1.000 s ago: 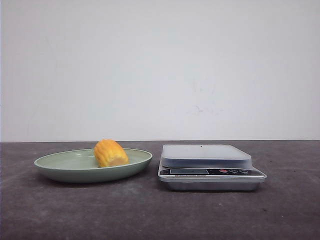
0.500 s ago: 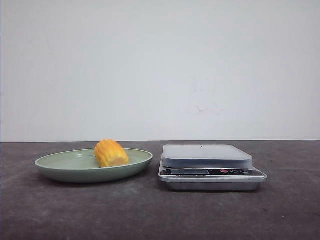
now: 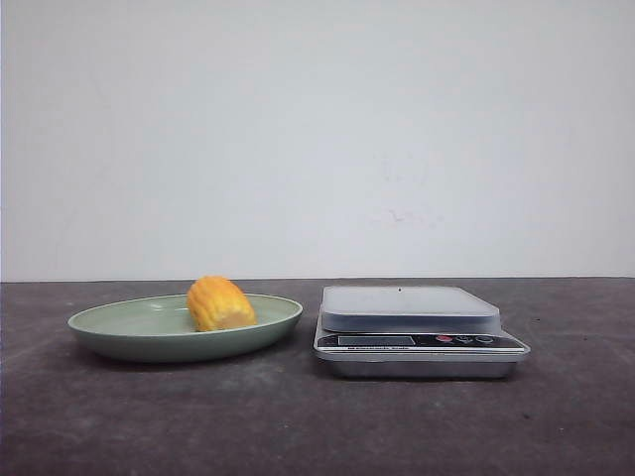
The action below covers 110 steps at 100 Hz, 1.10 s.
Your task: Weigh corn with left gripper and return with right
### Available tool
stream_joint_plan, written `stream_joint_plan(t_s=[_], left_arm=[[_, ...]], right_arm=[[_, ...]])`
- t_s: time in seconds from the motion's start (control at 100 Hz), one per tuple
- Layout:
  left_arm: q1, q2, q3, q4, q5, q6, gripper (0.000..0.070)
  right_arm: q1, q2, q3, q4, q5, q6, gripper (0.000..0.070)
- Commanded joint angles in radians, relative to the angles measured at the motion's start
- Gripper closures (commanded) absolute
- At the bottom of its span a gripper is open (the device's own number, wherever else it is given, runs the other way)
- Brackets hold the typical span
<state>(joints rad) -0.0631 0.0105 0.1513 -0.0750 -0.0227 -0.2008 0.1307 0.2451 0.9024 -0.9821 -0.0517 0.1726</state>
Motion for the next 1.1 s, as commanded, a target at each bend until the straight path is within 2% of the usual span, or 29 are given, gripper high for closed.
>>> stream_joint_plan(t_s=[0.0,0.27,0.56,1.09], left_arm=[[0.000,-0.007,-0.049,0.070,0.011,0.010,0.0700],[0.000,-0.007,-0.137,0.064,0.024,0.037,0.0700],[0.011,-0.007,-0.137,-0.118,0.023,0.069,0.0700],[0.011,-0.006,-0.137,-0.113,0.023,0.069,0.0700]], right_arm=[[0.002,0.000,0.013,0.012,0.000,0.009,0.0690],[0.002,0.000,0.013,0.012,0.000,0.009,0.0690],[0.002,0.000,0.013,0.012,0.000,0.009,0.0690],[0.002,0.000,0.013,0.012,0.000,0.009,0.0690]])
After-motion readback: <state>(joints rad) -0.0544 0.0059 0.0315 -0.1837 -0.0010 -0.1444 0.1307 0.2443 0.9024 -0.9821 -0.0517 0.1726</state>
